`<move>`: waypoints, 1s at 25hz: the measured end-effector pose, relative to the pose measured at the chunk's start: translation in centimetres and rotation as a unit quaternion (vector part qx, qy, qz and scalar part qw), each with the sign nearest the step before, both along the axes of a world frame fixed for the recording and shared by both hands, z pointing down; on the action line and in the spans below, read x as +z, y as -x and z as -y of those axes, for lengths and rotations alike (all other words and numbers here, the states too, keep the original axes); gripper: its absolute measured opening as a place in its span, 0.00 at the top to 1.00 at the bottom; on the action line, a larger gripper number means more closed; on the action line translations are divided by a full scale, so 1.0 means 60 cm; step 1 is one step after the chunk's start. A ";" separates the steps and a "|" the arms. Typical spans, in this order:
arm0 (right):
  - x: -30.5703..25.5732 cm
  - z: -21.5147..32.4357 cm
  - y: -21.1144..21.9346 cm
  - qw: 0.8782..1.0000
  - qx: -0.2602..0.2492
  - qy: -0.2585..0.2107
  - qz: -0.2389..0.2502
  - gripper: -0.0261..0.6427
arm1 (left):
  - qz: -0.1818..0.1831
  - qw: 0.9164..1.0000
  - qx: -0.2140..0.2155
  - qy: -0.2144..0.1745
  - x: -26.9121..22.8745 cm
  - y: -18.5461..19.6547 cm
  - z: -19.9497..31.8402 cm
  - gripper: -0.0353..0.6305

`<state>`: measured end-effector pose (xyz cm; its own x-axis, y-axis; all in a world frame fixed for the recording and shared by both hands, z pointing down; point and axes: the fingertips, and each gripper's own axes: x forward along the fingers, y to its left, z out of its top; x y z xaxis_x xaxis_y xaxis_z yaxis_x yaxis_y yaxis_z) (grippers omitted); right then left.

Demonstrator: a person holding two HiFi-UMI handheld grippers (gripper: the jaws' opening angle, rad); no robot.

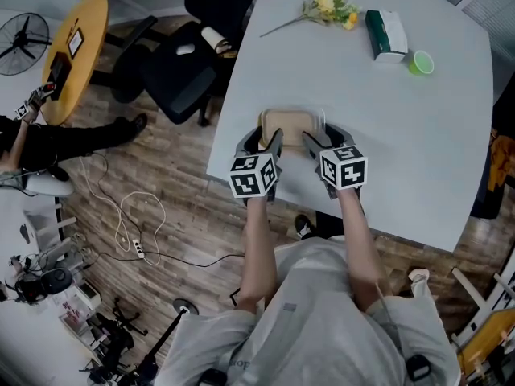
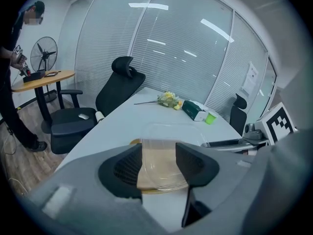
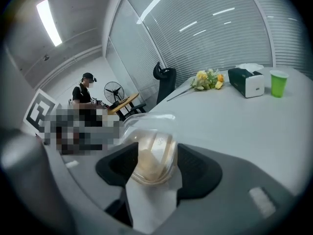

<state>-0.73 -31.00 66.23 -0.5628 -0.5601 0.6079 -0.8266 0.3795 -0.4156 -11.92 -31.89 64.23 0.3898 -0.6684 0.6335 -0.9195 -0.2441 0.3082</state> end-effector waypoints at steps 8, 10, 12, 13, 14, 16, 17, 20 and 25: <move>-0.034 -0.004 0.000 0.999 0.010 -0.036 -0.005 0.58 | -0.007 1.000 -0.006 -0.026 -0.037 0.003 -0.019 0.65; -0.041 -0.009 0.004 0.999 0.012 -0.042 -0.005 0.58 | -0.005 0.999 -0.008 -0.031 -0.044 0.007 -0.028 0.65; -0.053 -0.016 0.010 0.999 0.010 -0.053 -0.003 0.58 | 0.003 0.999 -0.008 -0.037 -0.054 0.013 -0.038 0.65; -0.060 -0.019 0.014 0.998 0.008 -0.059 -0.002 0.58 | 0.010 0.999 -0.006 -0.041 -0.060 0.015 -0.043 0.65; -0.067 -0.022 0.016 0.998 0.007 -0.065 -0.002 0.58 | 0.016 0.999 -0.005 -0.045 -0.066 0.018 -0.046 0.65; -0.077 -0.028 0.020 0.997 0.006 -0.073 -0.001 0.58 | 0.019 0.998 -0.006 -0.053 -0.078 0.021 -0.053 0.65; -0.081 -0.032 0.021 0.997 0.005 -0.075 -0.001 0.58 | 0.018 0.998 -0.008 -0.056 -0.082 0.023 -0.057 0.65; -0.090 -0.045 0.026 0.997 0.002 -0.080 0.000 0.58 | 0.017 0.998 -0.012 -0.064 -0.092 0.027 -0.072 0.65; -0.111 -0.065 0.036 0.996 -0.001 -0.087 0.000 0.58 | 0.009 0.997 -0.015 -0.074 -0.114 0.037 -0.094 0.65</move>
